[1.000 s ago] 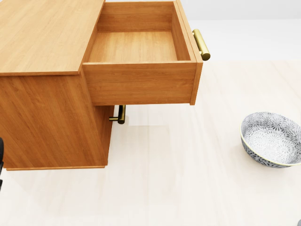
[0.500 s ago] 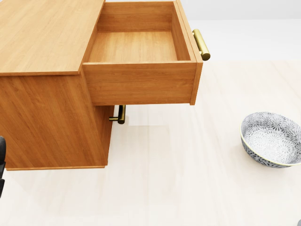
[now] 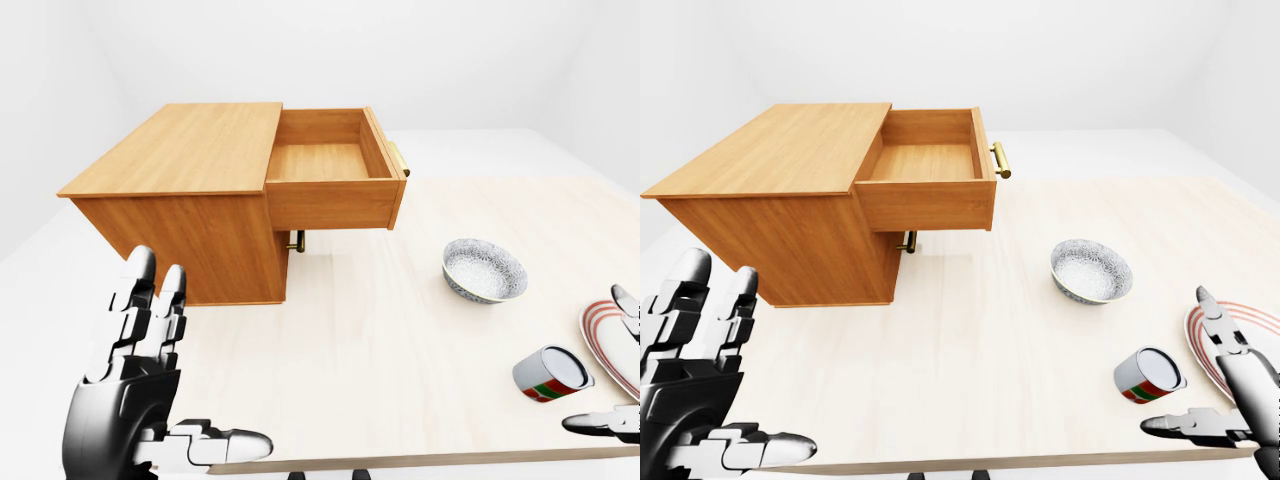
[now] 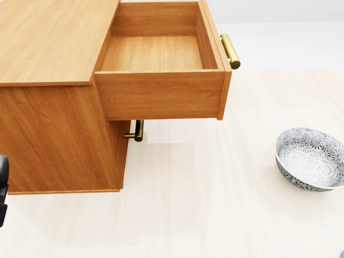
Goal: Put the ketchup in the top drawer of the cabinet.
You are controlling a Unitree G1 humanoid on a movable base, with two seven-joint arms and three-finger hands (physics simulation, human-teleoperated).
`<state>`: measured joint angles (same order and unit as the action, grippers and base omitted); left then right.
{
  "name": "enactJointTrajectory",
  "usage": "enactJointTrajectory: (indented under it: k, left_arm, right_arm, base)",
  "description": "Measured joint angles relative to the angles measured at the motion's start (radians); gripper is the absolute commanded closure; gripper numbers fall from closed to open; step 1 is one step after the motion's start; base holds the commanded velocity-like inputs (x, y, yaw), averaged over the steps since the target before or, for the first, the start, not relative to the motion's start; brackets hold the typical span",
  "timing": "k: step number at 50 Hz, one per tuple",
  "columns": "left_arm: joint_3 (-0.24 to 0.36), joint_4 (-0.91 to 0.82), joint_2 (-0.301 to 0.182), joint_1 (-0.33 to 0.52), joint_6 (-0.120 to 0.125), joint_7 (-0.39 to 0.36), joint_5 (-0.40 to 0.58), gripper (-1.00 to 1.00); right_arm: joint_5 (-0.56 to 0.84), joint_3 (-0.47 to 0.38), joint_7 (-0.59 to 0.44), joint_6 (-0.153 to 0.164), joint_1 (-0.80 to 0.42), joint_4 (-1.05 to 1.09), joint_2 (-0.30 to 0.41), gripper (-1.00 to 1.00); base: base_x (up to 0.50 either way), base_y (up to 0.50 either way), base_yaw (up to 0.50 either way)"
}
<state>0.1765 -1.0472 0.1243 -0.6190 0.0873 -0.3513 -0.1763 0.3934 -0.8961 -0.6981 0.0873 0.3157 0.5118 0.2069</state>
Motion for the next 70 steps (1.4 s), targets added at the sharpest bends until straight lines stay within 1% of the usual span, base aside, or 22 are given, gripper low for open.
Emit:
enactJointTrajectory:
  k: [19, 30, 49, 63, 70]
  left_arm:
    - [-0.018, 0.0, -0.013, 0.001, 0.0, 0.018, 0.011, -1.0]
    - [-0.02, 0.0, -0.017, 0.001, 0.0, 0.023, 0.012, -1.0]
    - [-0.03, 0.0, -0.024, 0.003, 0.0, 0.033, 0.018, -1.0]
    - [-0.034, 0.0, -0.028, 0.004, 0.0, 0.038, 0.021, -1.0]
    - [-0.039, 0.0, -0.03, 0.005, 0.0, 0.041, 0.025, -1.0]
  right_arm:
    - [-0.029, 0.066, 0.014, 0.0, -0.047, -0.278, 0.121, -1.0]
    - [-0.049, 0.09, 0.033, 0.0, -0.056, -0.391, 0.173, -1.0]
    - [-0.053, 0.099, 0.038, 0.0, -0.058, -0.528, 0.24, -1.0]
    - [-0.019, 0.123, 0.001, 0.0, -0.082, -0.532, 0.278, -1.0]
    - [-0.002, 0.143, 0.0, 0.0, -0.101, -0.552, 0.291, -1.0]
  base:
    - [0.0, 0.0, 0.0]
    - [0.0, 0.0, 0.0]
    - [0.0, 0.0, 0.0]
    - [0.0, 0.0, 0.0]
    - [0.0, 0.0, 0.0]
